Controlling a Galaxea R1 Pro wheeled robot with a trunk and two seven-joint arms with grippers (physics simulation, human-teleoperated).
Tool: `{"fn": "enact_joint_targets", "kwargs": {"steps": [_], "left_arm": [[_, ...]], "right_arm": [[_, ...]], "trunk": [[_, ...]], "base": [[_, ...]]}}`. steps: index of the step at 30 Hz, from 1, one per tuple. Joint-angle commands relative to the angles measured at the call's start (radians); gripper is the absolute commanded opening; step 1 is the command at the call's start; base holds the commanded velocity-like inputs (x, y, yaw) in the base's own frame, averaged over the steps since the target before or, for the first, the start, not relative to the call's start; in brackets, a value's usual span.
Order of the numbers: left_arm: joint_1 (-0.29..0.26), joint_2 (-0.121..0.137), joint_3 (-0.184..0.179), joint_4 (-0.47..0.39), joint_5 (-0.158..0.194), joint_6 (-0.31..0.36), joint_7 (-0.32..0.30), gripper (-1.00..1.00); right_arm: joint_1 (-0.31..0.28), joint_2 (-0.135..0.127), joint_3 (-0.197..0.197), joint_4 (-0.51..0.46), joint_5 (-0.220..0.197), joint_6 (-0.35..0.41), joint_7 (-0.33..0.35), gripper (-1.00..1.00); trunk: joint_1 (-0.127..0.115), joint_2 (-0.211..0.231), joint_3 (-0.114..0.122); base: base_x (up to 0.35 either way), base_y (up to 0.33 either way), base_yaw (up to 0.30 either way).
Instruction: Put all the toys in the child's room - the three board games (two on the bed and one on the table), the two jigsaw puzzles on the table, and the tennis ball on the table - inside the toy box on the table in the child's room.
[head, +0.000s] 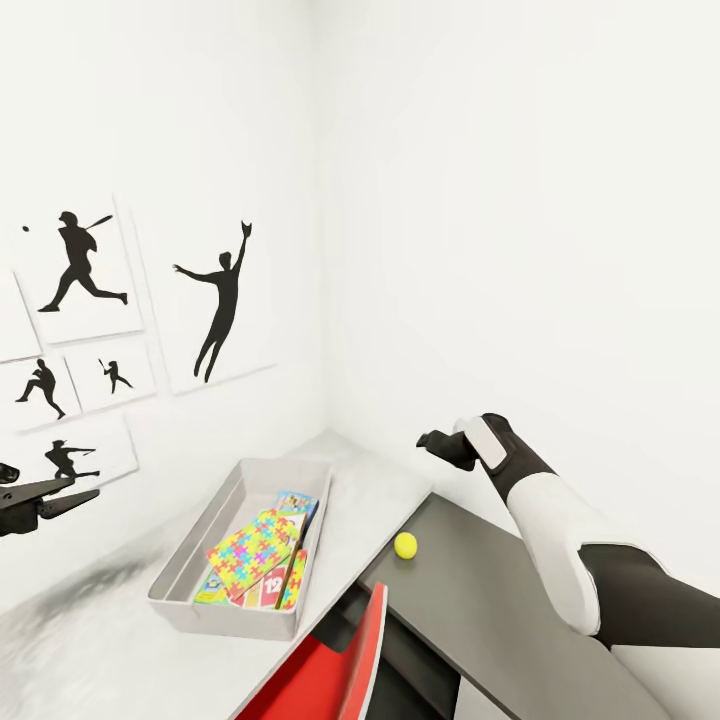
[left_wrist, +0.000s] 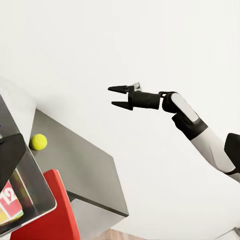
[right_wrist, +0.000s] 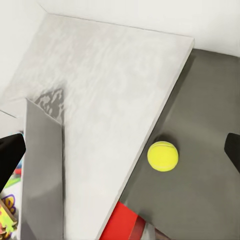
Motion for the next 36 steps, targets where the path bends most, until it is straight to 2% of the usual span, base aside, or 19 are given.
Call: {"fn": "enact_joint_targets", "kwargs": {"steps": [1, 36], "left_arm": [[-0.001, 0.001, -0.007, 0.001, 0.005, 0.011, -0.004, 1.0], [-0.001, 0.001, -0.008, 0.001, 0.004, 0.009, -0.004, 1.0]], "right_arm": [[0.0, 0.001, -0.004, -0.001, -0.008, 0.002, -0.008, 1.0], [0.0, -0.006, 0.013, 0.0, -0.008, 0.007, -0.008, 1.0]], "trunk": [[0.0, -0.001, -0.001], [0.0, -0.001, -0.055]], "base": [[0.005, 0.001, 0.0], [0.0, 0.0, 0.0]]}}
